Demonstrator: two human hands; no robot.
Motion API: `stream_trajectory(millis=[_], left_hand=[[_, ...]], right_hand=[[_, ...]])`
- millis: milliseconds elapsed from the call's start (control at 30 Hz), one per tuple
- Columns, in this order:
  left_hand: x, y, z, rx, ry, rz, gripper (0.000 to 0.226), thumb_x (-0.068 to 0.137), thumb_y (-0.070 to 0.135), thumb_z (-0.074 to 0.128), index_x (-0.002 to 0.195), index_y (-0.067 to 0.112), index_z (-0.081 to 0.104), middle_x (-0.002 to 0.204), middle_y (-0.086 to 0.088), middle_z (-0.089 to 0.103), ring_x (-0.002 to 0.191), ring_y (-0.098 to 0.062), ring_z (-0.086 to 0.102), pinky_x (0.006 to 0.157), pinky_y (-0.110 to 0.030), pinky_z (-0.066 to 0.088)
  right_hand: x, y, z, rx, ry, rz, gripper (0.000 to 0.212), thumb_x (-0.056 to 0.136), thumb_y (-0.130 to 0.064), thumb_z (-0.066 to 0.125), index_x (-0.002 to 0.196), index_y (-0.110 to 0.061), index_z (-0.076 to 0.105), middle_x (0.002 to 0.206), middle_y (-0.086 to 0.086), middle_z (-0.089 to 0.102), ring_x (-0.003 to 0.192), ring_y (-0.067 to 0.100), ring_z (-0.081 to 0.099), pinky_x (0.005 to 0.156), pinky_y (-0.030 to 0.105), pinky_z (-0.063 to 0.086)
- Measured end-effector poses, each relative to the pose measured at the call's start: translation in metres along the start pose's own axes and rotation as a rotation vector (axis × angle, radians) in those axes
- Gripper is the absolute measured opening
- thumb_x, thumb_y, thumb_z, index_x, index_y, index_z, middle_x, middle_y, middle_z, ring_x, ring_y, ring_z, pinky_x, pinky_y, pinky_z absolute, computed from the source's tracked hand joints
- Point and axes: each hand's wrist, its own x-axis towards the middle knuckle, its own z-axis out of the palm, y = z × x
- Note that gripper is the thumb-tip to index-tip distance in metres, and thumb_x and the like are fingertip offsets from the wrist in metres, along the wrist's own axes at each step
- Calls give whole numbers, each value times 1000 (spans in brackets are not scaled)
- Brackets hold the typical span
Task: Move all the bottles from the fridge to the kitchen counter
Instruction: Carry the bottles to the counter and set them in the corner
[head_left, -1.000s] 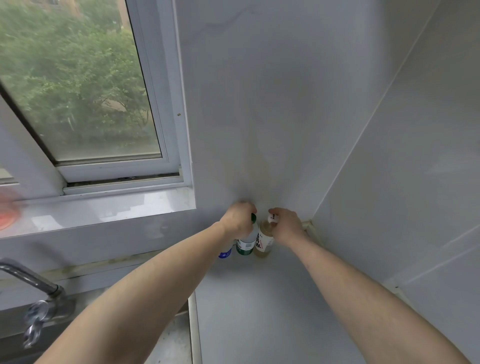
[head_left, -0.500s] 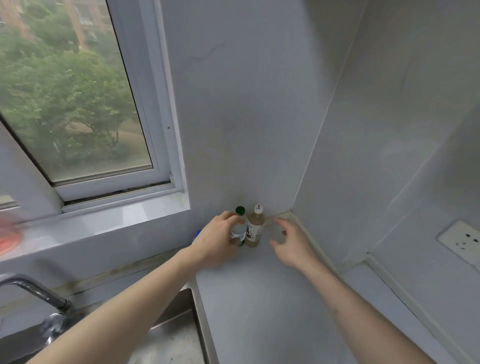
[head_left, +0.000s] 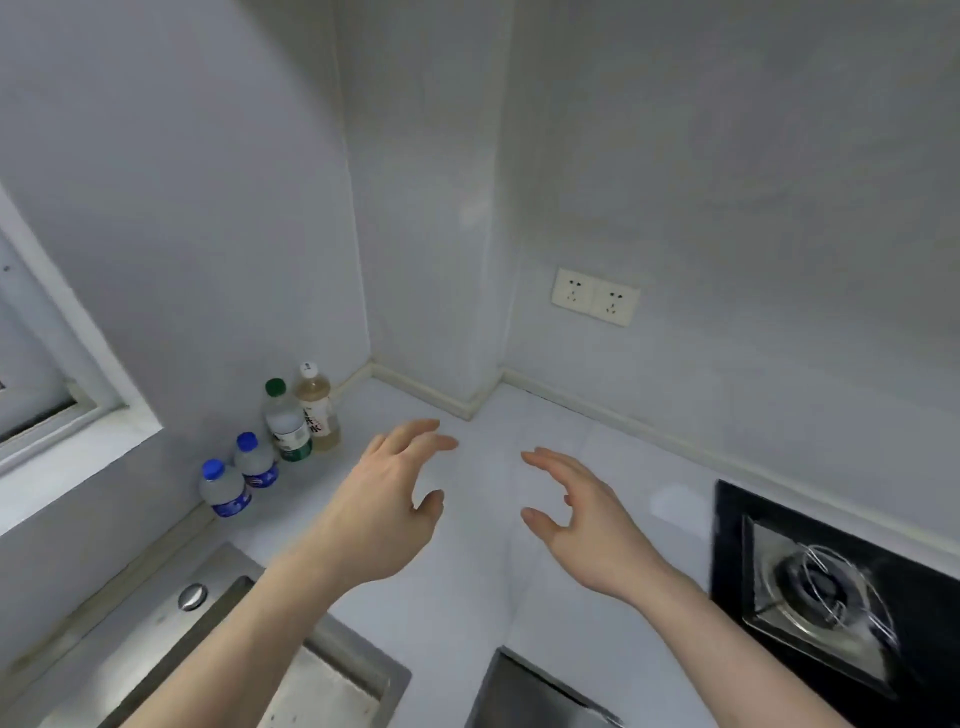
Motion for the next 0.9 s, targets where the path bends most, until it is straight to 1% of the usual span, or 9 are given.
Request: stream_trajectory(millis=[133, 233, 267, 367, 433, 600, 700, 800, 900], left_hand=[[7, 62, 31, -25, -92, 171, 52, 96, 22, 60, 144, 36, 46, 160, 19, 29, 143, -11, 29, 112, -20, 24], [11, 108, 58, -33, -158, 306, 53, 94, 21, 62, 142, 38, 48, 158, 21, 30, 144, -11, 31, 110, -21, 28], [11, 123, 64, -34, -174, 343, 53, 94, 22, 62, 141, 39, 47, 158, 22, 30, 143, -10, 31, 111, -22, 29], [10, 183, 91, -35, -255, 484, 51, 97, 26, 59, 143, 42, 45, 159, 25, 26, 143, -6, 25, 114, -24, 29], [6, 225, 108, -33, -303, 567, 50, 100, 28, 56, 146, 43, 42, 160, 26, 21, 144, -3, 19, 117, -23, 24], [-20, 345, 157, -94, -400, 792, 51, 99, 28, 57, 146, 43, 43, 161, 23, 23, 147, -3, 20, 120, -21, 16], [-44, 410, 186, -123, -435, 895, 51, 99, 29, 56, 147, 41, 44, 161, 22, 24, 149, -4, 19, 123, -28, 19], [-76, 474, 213, -156, -496, 976, 50, 99, 31, 55, 146, 44, 43, 160, 30, 20, 148, 2, 15, 123, -30, 21], [-107, 534, 241, -176, -535, 1080, 52, 98, 31, 56, 147, 44, 43, 160, 30, 20, 148, 4, 14, 121, -34, 30]], right_hand=[[-76, 27, -40, -21, 141, 107, 60, 99, -36, 63, 152, -45, 38, 160, -28, 28, 147, -3, 29, 123, 30, 28], [-130, 47, -68, -65, 255, 185, 61, 98, -35, 64, 153, -42, 38, 162, -26, 27, 149, -3, 25, 121, 19, 19], [-146, 52, -77, -69, 285, 204, 62, 98, -35, 65, 153, -42, 38, 162, -25, 27, 149, -2, 24, 121, 19, 19], [-206, 73, -108, -69, 414, 289, 63, 97, -33, 66, 153, -40, 40, 163, -23, 28, 151, -2, 23, 125, 26, 20], [-248, 84, -128, -66, 500, 349, 64, 96, -31, 68, 153, -38, 41, 162, -22, 30, 150, -4, 23, 125, 26, 22], [-366, 112, -171, -58, 674, 505, 63, 97, -33, 66, 153, -43, 38, 162, -28, 26, 149, -8, 21, 117, 15, 26], [-430, 129, -189, -66, 749, 573, 62, 98, -36, 64, 153, -45, 37, 161, -31, 24, 149, -10, 17, 119, 15, 24], [-497, 147, -205, -100, 836, 641, 61, 97, -38, 64, 152, -45, 39, 161, -30, 25, 148, -13, 16, 123, 19, 20], [-560, 161, -220, -93, 915, 705, 61, 97, -37, 65, 152, -46, 39, 161, -30, 26, 149, -10, 19, 122, 19, 18]])
